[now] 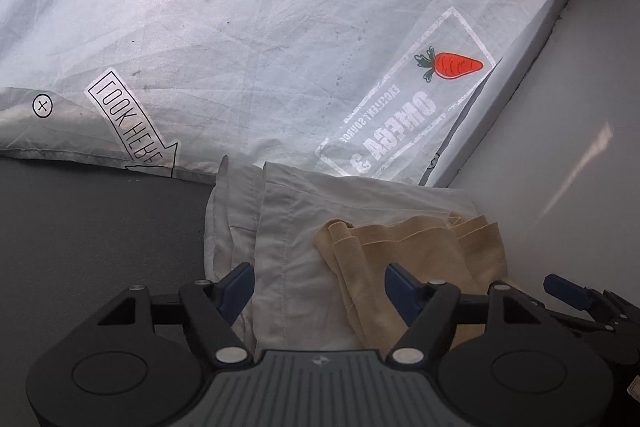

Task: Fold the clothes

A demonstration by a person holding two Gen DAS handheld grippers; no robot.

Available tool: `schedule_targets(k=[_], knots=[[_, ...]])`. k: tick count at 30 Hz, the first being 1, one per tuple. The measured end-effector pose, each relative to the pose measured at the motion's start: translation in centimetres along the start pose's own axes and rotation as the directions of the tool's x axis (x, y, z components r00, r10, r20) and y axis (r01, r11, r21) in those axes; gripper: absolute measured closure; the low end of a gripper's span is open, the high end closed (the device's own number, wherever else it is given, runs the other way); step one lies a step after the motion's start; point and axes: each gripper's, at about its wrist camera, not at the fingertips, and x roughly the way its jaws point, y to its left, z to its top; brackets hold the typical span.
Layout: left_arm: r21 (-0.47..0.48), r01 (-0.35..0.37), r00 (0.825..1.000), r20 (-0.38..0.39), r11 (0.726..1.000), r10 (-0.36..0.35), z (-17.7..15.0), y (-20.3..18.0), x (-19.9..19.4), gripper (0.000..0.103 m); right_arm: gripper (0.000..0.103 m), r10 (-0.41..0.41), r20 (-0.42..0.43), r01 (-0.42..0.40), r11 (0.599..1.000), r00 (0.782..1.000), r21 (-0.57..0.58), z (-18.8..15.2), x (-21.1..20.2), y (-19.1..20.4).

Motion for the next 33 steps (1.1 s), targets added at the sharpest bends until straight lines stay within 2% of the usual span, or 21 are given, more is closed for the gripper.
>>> schedule_targets(k=[2, 4, 6, 8, 10, 13, 14, 16, 19, 20, 23, 25, 28, 33], knots=[[0.030, -0.023, 0.998, 0.051, 0.999, 0.021, -0.2, -0.1, -3.3, 0.021, 0.016, 0.006, 0.027, -0.007, 1.000, 1.000, 0.024, 0.3, -2.9, 0.5], [0.055, -0.026, 0.995, 0.096, 0.998, 0.021, -0.6, 0.0, -6.9, 0.016, 0.005, -0.004, 0.050, 0.002, 0.999, 0.999, 0.040, 0.5, -5.9, 1.4], [0.078, -0.016, 0.991, 0.136, 0.997, 0.005, -1.4, 0.0, -10.8, 0.014, 0.001, 0.000, 0.073, -0.004, 0.999, 0.997, 0.047, 0.3, -9.1, 2.6], [0.103, -0.019, 0.984, 0.179, 0.994, 0.000, -2.4, 0.0, -14.9, 0.007, 0.000, 0.023, 0.074, -0.026, 0.999, 0.997, 0.040, 0.0, -11.9, 3.8], [0.125, -0.037, 0.971, 0.239, 0.991, 0.006, -3.7, -0.1, -19.0, 0.001, 0.000, 0.037, 0.084, -0.040, 0.998, 0.996, 0.042, -0.4, -14.9, 5.0], [0.143, -0.087, 0.939, 0.342, 0.986, 0.033, -6.2, -0.1, -25.7, 0.000, 0.000, 0.055, 0.119, -0.063, 0.996, 0.991, 0.067, -1.1, -19.3, 6.7], [0.137, -0.099, 0.934, 0.354, 0.986, 0.045, -7.0, -0.1, -27.3, 0.000, 0.000, 0.073, 0.130, -0.082, 0.995, 0.989, 0.064, -1.4, -21.0, 7.6], [0.110, -0.119, 0.929, 0.364, 0.987, 0.071, -8.7, 0.2, -31.0, 0.000, 0.000, 0.109, 0.148, -0.114, 0.993, 0.983, 0.027, -1.9, -23.8, 9.3], [0.081, -0.142, 0.915, 0.390, 0.986, 0.100, -10.9, 0.9, -35.4, 0.000, 0.000, 0.123, 0.196, -0.122, 0.992, 0.973, -0.017, -3.1, -28.2, 12.0], [0.075, -0.151, 0.912, 0.396, 0.986, 0.110, -11.6, 1.2, -36.8, 0.000, 0.000, 0.131, 0.198, -0.129, 0.991, 0.971, -0.024, -3.4, -29.5, 12.9], [0.080, -0.205, 0.915, 0.368, 0.975, 0.163, -12.7, 2.3, -40.4, 0.000, 0.000, 0.171, 0.176, -0.165, 0.985, 0.969, -0.052, -4.2, -32.6, 15.6], [0.075, -0.236, 0.909, 0.370, 0.969, 0.193, -13.1, 3.1, -42.7, 0.000, 0.000, 0.215, 0.166, -0.205, 0.976, 0.963, -0.075, -4.8, -34.6, 17.9], [0.067, -0.248, 0.907, 0.367, 0.966, 0.207, -13.8, 6.0, -46.5, 0.000, 0.000, 0.250, 0.156, -0.239, 0.967, 0.956, -0.088, -6.1, -37.5, 21.8], [0.040, -0.254, 0.917, 0.327, 0.966, 0.227, -15.3, 12.5, -51.6, 0.000, 0.000, 0.255, 0.148, -0.246, 0.966, 0.956, -0.079, -8.7, -42.5, 29.1]])
